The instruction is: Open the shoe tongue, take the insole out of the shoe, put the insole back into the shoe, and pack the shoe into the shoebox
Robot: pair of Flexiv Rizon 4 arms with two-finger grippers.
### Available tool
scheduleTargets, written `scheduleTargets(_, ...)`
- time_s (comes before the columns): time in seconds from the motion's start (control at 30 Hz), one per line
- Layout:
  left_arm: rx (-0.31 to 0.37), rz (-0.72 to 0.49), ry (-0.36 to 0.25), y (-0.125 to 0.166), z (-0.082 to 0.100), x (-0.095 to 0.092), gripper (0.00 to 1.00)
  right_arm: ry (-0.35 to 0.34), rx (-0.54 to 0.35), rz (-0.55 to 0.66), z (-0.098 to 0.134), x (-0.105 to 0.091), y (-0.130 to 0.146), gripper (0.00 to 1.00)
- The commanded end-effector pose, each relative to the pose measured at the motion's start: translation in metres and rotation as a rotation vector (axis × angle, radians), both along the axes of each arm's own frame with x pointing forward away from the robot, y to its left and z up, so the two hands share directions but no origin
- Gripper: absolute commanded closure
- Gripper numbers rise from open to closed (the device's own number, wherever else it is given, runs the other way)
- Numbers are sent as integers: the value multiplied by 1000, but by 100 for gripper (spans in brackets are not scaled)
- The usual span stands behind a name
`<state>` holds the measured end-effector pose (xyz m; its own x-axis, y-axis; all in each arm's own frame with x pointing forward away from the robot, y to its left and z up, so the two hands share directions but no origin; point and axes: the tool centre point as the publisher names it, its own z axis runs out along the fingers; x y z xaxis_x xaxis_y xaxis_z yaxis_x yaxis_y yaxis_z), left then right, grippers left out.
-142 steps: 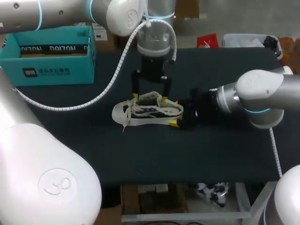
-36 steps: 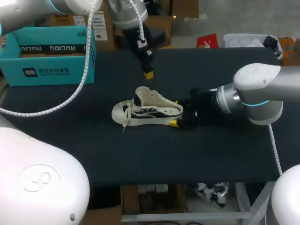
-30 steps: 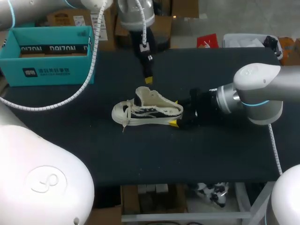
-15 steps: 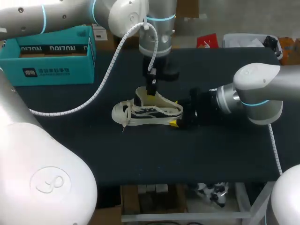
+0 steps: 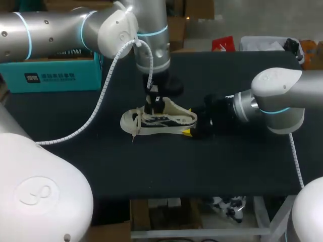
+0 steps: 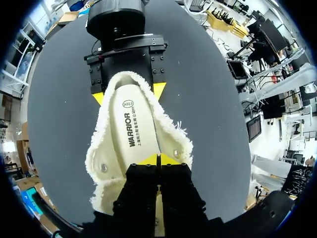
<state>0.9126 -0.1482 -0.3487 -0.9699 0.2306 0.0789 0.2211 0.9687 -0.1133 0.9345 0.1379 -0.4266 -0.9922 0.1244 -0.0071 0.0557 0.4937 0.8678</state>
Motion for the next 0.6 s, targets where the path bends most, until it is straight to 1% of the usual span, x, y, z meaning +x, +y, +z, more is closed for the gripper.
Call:
scheduleTargets(0.03,12,18,15,-8,-21,3,100,-1,3,-1,-5,2,0,100)
scheduleTargets(0.27,24,59,48,-6,-35,9,100,-1,3,-1,-5,2,0,100)
scheduleTargets(0.4,33,79,65,-5,-40,4,100,-1,3,-1,-5,2,0,100)
scheduleTargets(0.5,39,90,63,-6,-44,-1,100,-1,3,-1,-5,2,0,100)
scheduleTargets(0.6,46,109,39,-8,-48,-6,100,-1,3,-1,-5,2,0,100)
